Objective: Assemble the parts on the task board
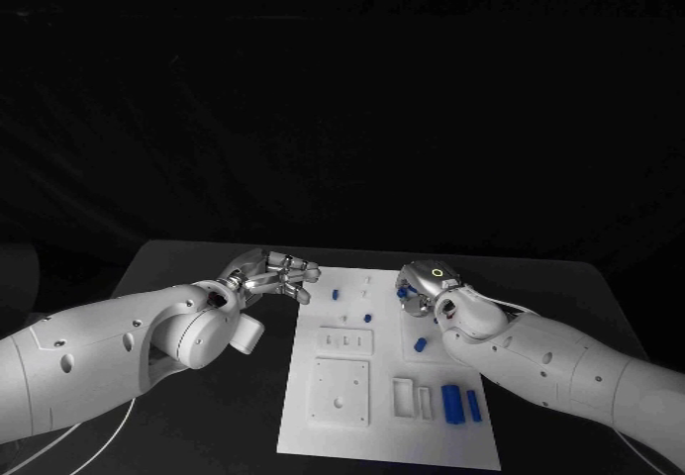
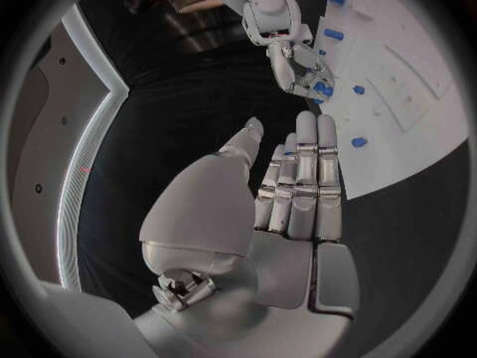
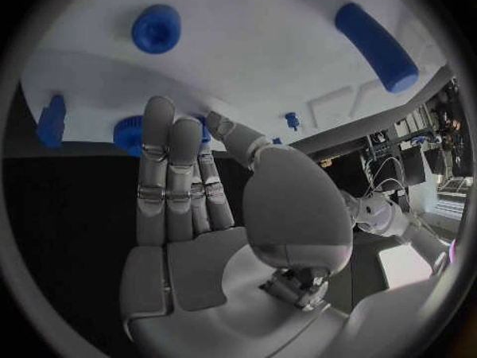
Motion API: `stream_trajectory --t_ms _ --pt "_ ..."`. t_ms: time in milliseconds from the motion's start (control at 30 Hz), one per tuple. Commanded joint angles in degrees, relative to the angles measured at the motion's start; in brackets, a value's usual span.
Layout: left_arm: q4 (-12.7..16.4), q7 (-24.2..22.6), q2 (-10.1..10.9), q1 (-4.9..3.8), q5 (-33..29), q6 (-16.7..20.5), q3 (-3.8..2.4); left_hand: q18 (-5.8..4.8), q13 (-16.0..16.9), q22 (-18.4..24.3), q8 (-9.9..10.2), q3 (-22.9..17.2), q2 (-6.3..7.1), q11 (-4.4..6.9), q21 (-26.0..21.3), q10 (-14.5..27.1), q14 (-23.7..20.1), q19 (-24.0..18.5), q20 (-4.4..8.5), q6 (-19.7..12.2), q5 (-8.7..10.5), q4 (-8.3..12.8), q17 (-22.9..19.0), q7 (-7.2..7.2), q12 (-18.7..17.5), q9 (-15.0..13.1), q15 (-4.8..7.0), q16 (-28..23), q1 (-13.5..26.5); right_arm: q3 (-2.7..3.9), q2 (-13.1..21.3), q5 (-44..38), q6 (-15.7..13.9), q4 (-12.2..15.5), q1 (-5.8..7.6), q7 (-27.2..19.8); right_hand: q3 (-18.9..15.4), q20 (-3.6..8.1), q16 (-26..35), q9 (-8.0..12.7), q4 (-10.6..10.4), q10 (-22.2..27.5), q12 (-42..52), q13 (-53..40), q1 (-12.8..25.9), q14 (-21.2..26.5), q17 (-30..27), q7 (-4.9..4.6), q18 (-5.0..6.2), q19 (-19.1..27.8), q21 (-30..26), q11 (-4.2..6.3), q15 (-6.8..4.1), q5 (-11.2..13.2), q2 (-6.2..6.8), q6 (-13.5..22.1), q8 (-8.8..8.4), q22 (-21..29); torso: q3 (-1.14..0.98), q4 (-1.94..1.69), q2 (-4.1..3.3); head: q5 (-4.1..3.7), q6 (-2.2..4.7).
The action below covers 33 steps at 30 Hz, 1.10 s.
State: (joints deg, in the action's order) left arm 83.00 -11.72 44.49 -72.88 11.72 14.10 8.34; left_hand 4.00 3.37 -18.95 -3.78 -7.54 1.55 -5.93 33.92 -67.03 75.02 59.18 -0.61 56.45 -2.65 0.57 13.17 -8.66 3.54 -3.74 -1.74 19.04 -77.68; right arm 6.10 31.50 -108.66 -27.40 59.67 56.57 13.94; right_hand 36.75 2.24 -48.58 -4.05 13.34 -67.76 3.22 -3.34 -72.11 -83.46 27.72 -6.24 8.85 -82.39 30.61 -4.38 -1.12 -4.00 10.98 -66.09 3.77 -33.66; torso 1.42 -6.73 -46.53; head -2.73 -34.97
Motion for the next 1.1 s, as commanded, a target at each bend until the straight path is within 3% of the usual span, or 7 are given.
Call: stream_trajectory --t_ms 33,233,433,833,1100 --pt "0.0 0.03 -0.21 -0.03 0.25 -1.22 -0.06 0.68 -0.03 0.06 0.16 0.33 -0.35 0.0 -0.15 0.53 -0.37 -0.03 -0.2 -0.53 -0.15 -0.12 -0.1 0.02 -0.15 0.04 -0.22 0.22 0.25 0.0 -0.04 -0.15 1.67 0.31 -0.05 -0.47 0.61 0.09 -0.38 -0.1 -0.04 -1.24 0.07 -0.08 0.0 0.51 0.07 0.13 0.84 0.28 -0.33 0.27 -0.16 -0.27 -1.05 -0.98 -0.1 -0.28 0.03 -0.03 -0.12 0.07 -0.02" --pt "-0.07 0.2 -0.19 -0.03 0.28 -1.4 -0.06 0.68 -0.03 0.06 0.16 0.33 -0.35 0.0 -0.15 0.53 -0.37 -0.03 -0.2 -0.53 -0.15 -0.12 -0.1 0.02 -0.15 0.04 -0.22 0.22 0.25 0.0 0.17 -0.47 1.23 0.66 -0.05 -0.13 1.76 1.17 -0.72 -0.4 0.55 -5.8 0.09 -0.19 -0.91 0.53 0.3 0.83 -0.4 0.14 1.05 1.59 -1.17 1.09 -4.2 -3.81 -0.04 -2.43 0.07 -0.03 -0.26 -0.04 -0.03" --pt "-0.13 0.4 -0.17 -0.03 0.33 -1.53 -0.06 0.68 -0.03 0.31 0.16 0.58 -0.47 0.0 -0.22 0.6 -0.38 0.08 -0.2 -0.55 -0.14 -0.21 -0.18 0.03 -0.15 0.04 -0.22 0.24 0.06 0.0 0.41 -0.67 -1.18 1.42 -0.06 0.39 0.85 2.48 -0.37 -0.71 1.47 -9.76 0.18 -0.29 -1.23 0.69 0.42 1.57 -2.01 0.2 3.19 2.81 -2.23 1.24 -5.38 -5.92 -0.08 -5.18 0.07 -0.1 -0.36 -0.07 0.04" --pt "-0.29 0.86 -0.09 -0.03 0.45 -1.73 -0.06 0.69 -0.03 0.37 0.17 0.61 -0.47 -0.02 -0.17 0.63 -0.39 0.09 -0.18 -0.52 -0.14 -0.03 -0.21 0.02 -0.16 0.04 -0.2 0.25 -0.19 0.03 1.14 -1.31 -3.76 4.98 0.42 2.43 0.57 2.75 0.36 -0.34 2.2 -10.13 0.19 -0.29 -1.03 0.38 1.17 1.71 -2.21 1.67 3.92 2.93 -2.37 1.24 -5.75 -6.49 -0.08 -9.98 0.17 -0.16 -0.51 -0.07 0.62" --pt "-0.41 1.09 -0.33 -0.03 0.48 -1.87 -0.06 0.69 -0.03 0.38 0.17 0.6 -0.51 -0.03 -0.11 0.67 -0.38 0.08 -0.17 -0.53 -0.14 0.08 -0.21 0.0 -0.15 0.04 -0.2 0.27 -0.28 0.08 -0.87 -1.88 -6.49 4.14 1.19 4.12 0.74 2.78 0.64 -0.26 2.28 -10.16 0.21 -0.29 -1.03 0.35 1.39 1.73 -2.22 1.33 3.23 2.93 -2.39 1.24 -5.55 -6.6 -0.08 -11.6 0.17 -0.46 -0.66 -0.03 1.1"
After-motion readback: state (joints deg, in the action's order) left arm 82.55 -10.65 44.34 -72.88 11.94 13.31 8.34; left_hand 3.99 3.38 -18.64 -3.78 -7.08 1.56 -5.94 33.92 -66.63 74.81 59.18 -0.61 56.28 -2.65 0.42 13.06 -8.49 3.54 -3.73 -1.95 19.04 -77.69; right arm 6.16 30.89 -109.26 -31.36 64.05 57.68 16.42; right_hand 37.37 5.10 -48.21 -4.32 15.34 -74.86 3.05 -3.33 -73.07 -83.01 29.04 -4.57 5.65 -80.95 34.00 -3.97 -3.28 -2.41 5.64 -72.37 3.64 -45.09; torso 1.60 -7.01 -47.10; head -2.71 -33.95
